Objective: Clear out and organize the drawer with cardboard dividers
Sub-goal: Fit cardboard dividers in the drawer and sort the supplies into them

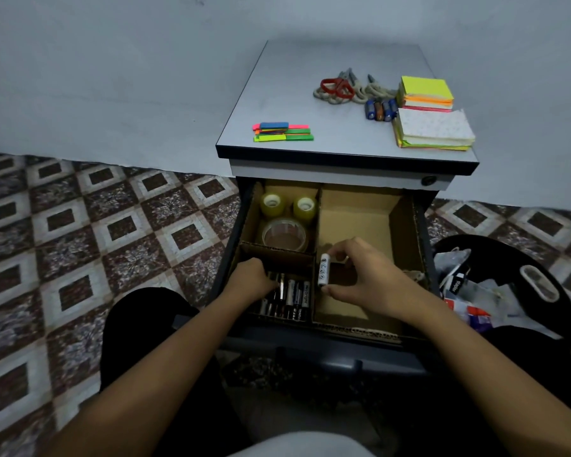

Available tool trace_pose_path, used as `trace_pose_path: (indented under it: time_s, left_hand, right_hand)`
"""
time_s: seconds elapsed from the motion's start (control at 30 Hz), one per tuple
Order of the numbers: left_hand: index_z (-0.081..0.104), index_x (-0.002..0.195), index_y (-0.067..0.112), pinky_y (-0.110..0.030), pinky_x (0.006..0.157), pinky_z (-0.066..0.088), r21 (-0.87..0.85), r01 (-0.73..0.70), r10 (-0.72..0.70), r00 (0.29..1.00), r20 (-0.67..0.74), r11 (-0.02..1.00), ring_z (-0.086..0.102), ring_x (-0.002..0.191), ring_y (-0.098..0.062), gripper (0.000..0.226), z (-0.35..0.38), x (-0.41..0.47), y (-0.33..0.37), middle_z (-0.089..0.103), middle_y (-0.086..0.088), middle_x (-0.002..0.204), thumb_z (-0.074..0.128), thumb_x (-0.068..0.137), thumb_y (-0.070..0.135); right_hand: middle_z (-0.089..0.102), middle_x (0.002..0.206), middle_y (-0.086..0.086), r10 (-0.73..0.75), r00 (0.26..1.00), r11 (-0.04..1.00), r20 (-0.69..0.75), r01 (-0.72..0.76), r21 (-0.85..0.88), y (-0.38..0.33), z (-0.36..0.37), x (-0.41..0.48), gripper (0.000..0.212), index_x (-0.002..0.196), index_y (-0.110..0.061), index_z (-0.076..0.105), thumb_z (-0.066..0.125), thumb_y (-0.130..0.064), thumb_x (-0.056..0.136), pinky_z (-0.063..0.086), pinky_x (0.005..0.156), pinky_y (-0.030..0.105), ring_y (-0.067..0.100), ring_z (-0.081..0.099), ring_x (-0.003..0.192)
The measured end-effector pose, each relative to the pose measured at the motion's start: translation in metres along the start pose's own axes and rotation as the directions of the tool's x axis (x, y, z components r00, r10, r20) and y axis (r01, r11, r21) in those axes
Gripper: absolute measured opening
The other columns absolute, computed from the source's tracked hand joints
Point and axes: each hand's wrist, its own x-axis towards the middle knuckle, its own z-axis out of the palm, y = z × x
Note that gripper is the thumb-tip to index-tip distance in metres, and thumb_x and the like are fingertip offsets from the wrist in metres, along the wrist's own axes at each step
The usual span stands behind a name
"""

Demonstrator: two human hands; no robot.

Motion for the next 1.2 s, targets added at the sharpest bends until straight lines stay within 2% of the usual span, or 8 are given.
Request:
trace_pose_path:
  time_s: [0.2,0.4,0.53,0.63,0.8,0.87,0.97,1.2]
  left_hand:
    - [0.043,0.055,0.012,-0.024,0.045,0.032,-0.032,-0.007,0.007,1.0,0.015,0.999,0.044,0.051,-0.012,0.043,0.005,0.002,-0.003,0.046,-0.002,0.056,0.072,0.081,0.029]
    - [0.046,0.057,0.012,-0.023,0.047,0.035,-0.052,-0.019,0.019,1.0,0.007,0.998,0.049,0.056,-0.013,0.036,0.006,0.004,-0.003,0.05,-0.003,0.06,0.067,0.085,0.024]
    - [0.057,0.068,0.011,-0.026,0.059,0.043,-0.057,-0.06,0.062,0.998,0.027,0.997,0.058,0.071,-0.018,0.026,0.01,0.005,0.0,0.057,-0.003,0.066,0.069,0.083,0.028]
    - [0.059,0.067,0.011,-0.03,0.065,0.046,-0.033,-0.069,0.07,0.997,0.042,0.997,0.06,0.073,-0.02,0.027,0.011,0.007,0.002,0.057,-0.002,0.064,0.072,0.081,0.029]
    - [0.054,0.06,0.014,-0.025,0.057,0.042,-0.035,-0.04,0.041,0.998,0.039,0.999,0.057,0.067,-0.016,0.031,0.012,0.006,0.003,0.055,0.001,0.062,0.072,0.081,0.029]
    - [0.062,0.069,0.009,-0.024,0.056,0.04,-0.044,-0.047,0.048,0.998,0.027,0.998,0.061,0.075,-0.02,0.025,0.012,0.004,0.003,0.062,-0.003,0.071,0.072,0.081,0.028]
    - [0.067,0.096,0.001,-0.024,0.068,0.039,-0.052,-0.059,0.059,0.998,-0.018,0.997,0.063,0.095,-0.025,0.031,0.011,0.001,0.003,0.069,-0.013,0.097,0.073,0.08,0.026]
    - [0.065,0.094,-0.002,-0.029,0.067,0.043,0.005,-0.015,0.015,1.0,-0.012,1.0,0.062,0.092,-0.028,0.029,0.012,0.004,0.0,0.067,-0.017,0.099,0.072,0.081,0.022]
  right_hand:
    - [0.046,0.109,-0.011,0.009,1.0,1.0,0.004,-0.009,0.028,0.002,0.001,-0.002,0.05,0.12,-0.024,0.048,0.072,-0.036,0.077,0.043,0.089,0.02,0.005,0.046,0.102]
    - [0.044,0.106,-0.012,0.018,1.0,0.998,0.009,-0.019,0.058,0.002,0.004,0.0,0.049,0.119,-0.025,0.049,0.073,-0.035,0.077,0.04,0.085,0.016,0.004,0.045,0.1]
    - [0.045,0.107,-0.011,0.029,0.999,0.997,0.016,-0.03,0.07,0.004,0.006,0.001,0.049,0.118,-0.024,0.049,0.073,-0.035,0.076,0.043,0.088,0.019,0.005,0.046,0.101]
    - [0.046,0.107,-0.01,0.03,0.999,0.996,0.018,-0.031,0.078,0.005,0.009,0.001,0.049,0.118,-0.024,0.05,0.073,-0.035,0.076,0.043,0.089,0.019,0.005,0.046,0.102]
    - [0.046,0.107,-0.01,0.044,0.999,0.996,0.022,-0.046,0.082,0.005,0.011,0.002,0.048,0.117,-0.025,0.049,0.073,-0.036,0.076,0.042,0.087,0.018,0.004,0.046,0.1]
    - [0.046,0.106,-0.01,0.042,0.999,0.996,0.02,-0.043,0.083,0.006,0.012,0.002,0.048,0.116,-0.025,0.049,0.073,-0.036,0.076,0.041,0.086,0.018,0.004,0.045,0.099]
    - [0.046,0.106,-0.01,0.044,0.999,0.996,0.022,-0.046,0.081,0.007,0.013,0.002,0.048,0.116,-0.025,0.049,0.073,-0.036,0.076,0.038,0.083,0.016,0.004,0.045,0.098]
    - [0.047,0.109,-0.009,0.049,0.998,0.994,0.031,-0.052,0.097,0.007,0.015,0.001,0.049,0.117,-0.026,0.049,0.073,-0.036,0.076,0.04,0.088,0.017,0.005,0.045,0.102]
